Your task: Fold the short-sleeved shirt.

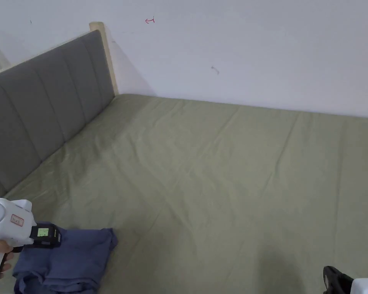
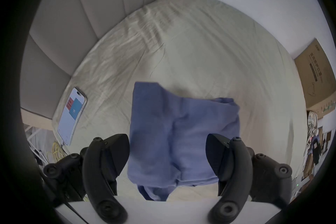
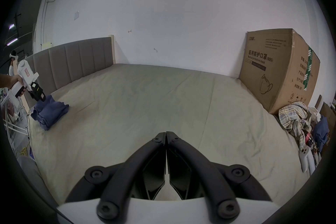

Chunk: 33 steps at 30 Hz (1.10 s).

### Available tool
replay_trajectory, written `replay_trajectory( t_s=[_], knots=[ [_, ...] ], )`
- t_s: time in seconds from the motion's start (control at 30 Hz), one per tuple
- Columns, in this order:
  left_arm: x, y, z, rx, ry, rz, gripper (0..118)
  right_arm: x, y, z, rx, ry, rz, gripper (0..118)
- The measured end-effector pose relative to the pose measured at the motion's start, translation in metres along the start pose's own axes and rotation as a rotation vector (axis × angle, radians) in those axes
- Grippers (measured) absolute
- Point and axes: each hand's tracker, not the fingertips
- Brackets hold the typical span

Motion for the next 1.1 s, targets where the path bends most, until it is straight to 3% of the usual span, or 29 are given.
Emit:
replay_trajectory(
  t_s=[0.3,0.67,0.87,1.1],
  knots=[
    [0.046,0.001,0.099,0.209,-0.031,-0.059,91,0.025,0.039,0.052,0.128,-0.018,-0.055,0],
    [0.154,-0.052,0.266,0.744,-0.036,-0.074,91,0.065,0.118,0.135,0.293,-0.103,-0.098,0],
    [0.223,-0.099,0.312,1.011,-0.065,-0.067,91,0.092,0.140,0.179,0.379,-0.144,-0.097,0],
    [0.306,-0.143,0.320,1.171,-0.083,-0.133,87,0.113,0.146,0.216,0.443,-0.208,-0.053,0]
  ],
)
